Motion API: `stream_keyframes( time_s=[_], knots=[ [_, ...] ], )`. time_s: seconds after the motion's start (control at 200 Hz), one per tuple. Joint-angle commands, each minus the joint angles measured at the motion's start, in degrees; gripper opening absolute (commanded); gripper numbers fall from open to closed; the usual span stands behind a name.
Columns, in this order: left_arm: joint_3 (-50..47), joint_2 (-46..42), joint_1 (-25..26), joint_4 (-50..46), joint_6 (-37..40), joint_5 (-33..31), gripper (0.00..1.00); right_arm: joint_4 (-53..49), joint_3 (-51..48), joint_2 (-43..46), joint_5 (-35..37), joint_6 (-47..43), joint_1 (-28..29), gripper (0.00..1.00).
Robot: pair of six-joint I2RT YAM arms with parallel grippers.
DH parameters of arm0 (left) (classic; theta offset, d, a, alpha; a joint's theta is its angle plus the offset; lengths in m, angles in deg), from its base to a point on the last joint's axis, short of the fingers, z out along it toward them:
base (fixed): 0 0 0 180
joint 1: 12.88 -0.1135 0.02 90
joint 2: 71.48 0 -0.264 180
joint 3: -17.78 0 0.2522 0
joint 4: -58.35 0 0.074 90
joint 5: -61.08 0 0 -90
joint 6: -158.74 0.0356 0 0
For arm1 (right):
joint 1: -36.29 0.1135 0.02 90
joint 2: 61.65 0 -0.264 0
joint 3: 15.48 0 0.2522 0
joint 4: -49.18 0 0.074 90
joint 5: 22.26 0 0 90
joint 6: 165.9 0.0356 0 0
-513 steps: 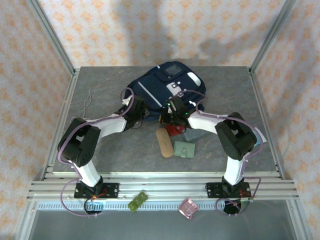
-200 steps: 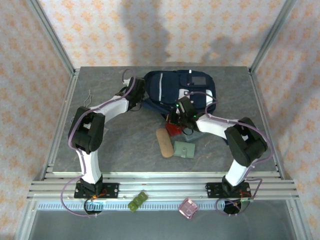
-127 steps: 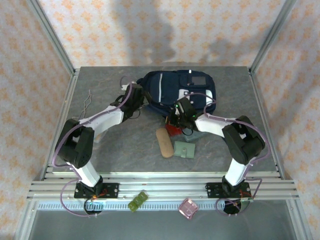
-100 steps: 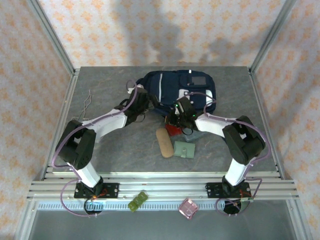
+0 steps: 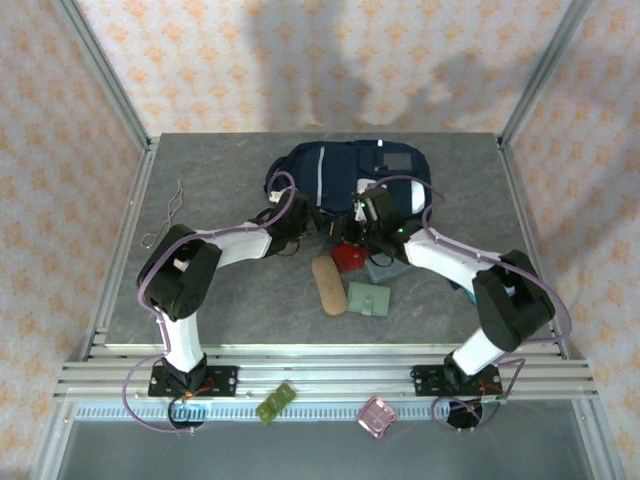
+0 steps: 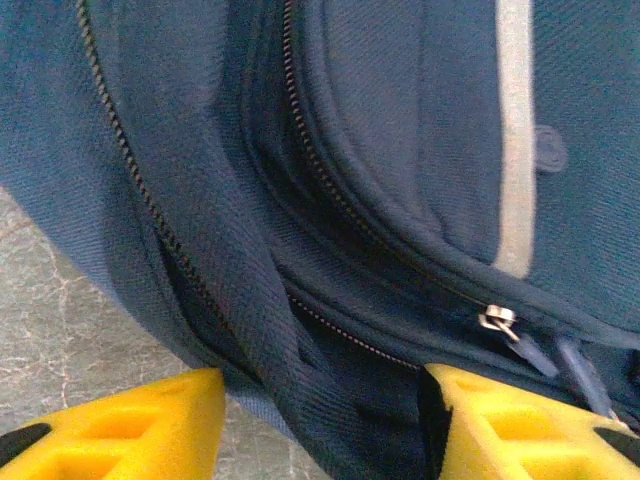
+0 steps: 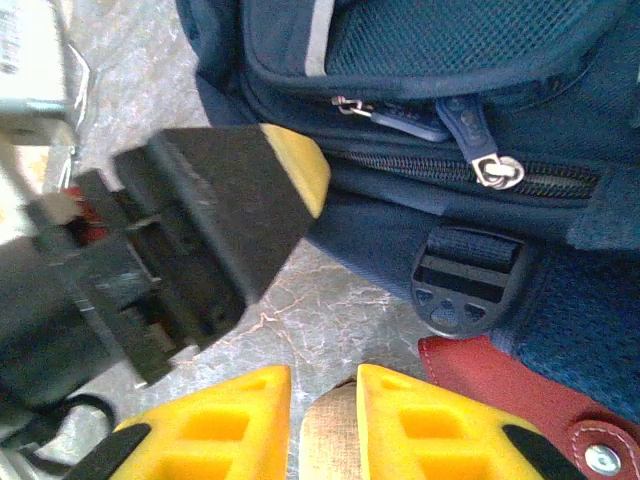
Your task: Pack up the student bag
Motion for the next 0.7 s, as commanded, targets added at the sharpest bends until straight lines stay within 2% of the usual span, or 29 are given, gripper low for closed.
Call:
stream_keyframes(
  time_s=[0.0,0.12,0.23,0.355,0.531,0.636,0.696],
  knots=[
    [1.06,0.73,-0.67,1.43,0.29,-2.67,0.34,-1.87,-1.97,3.1,1.41,-0.11,-2.0,0.25],
    [-0.19,0.47,-1.96,2.19,0.36,-2.15,0.15,-1.78,-3.21,5.25,1.11,0.26,-5.24,0.3],
    [-0.65,0.0,-2.64,2.28,1.08,-1.5,0.0,-1.96,-3.19,5.24,0.9,0.18,-7.49,0.31],
    [-0.94,-0.77,-3.26,3.5,2.2,-0.92,0.0,-1.04,-3.38,3.68,-0.8,1.58,-10.59,0.3],
    [-0.49,-1.41,-3.54,5.15,3.05,0.04,0.0,-0.18,-2.72,-1.27,-5.63,8.1,-14.07,0.31],
    [-1.04,-1.73,-3.49,5.87,2.53,1.06,0.0,-0.21,-2.71,-3.74,-5.91,13.11,-14.77,0.36],
    [-1.7,-2.02,-3.44,6.82,2.14,1.39,0.0,0.13,-3.07,-4.39,-6.18,15.74,-14.8,0.43]
  ],
)
